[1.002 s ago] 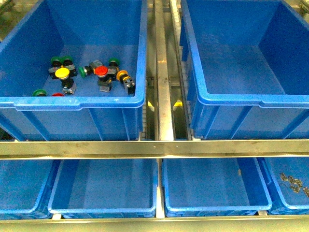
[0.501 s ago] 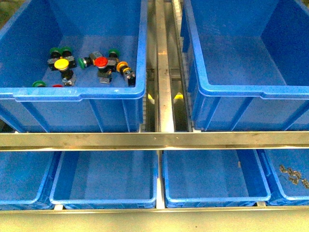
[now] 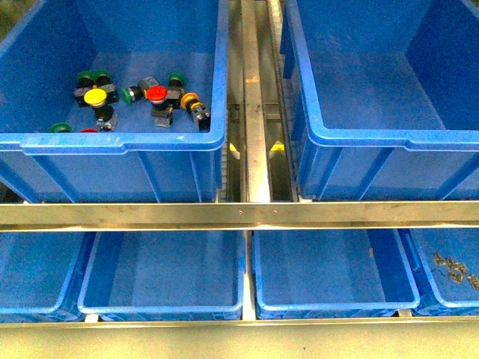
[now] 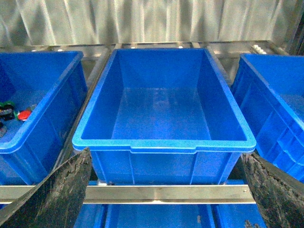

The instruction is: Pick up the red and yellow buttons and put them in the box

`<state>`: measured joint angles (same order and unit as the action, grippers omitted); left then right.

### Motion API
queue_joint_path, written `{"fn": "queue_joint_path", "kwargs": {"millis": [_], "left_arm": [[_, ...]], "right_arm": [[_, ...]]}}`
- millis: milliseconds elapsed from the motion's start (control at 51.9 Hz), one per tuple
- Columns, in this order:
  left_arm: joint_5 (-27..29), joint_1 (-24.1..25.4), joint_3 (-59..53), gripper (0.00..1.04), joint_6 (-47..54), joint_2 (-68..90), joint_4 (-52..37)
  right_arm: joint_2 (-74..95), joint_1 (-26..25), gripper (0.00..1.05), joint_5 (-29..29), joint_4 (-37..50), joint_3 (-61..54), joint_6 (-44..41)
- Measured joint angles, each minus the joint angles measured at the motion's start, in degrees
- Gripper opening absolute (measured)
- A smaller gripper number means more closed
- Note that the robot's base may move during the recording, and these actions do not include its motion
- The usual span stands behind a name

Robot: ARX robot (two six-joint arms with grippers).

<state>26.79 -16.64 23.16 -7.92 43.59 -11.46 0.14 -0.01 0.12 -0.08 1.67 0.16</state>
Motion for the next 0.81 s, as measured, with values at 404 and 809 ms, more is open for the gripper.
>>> {"fn": "queue_joint_path", "kwargs": {"millis": [404, 809], "left_arm": [[-0.3, -4.1, 7.9, 0.97, 2.5, 20.6, -11.8], [-3.3, -2.8, 16.6, 0.97, 5.3, 37.5, -16.3]], "right_arm": [[0.0, 0.0, 0.97, 0.0, 0.0, 0.0, 0.0], [0.0, 0.0, 0.97, 0.0, 0.0, 0.0, 0.0]]}}
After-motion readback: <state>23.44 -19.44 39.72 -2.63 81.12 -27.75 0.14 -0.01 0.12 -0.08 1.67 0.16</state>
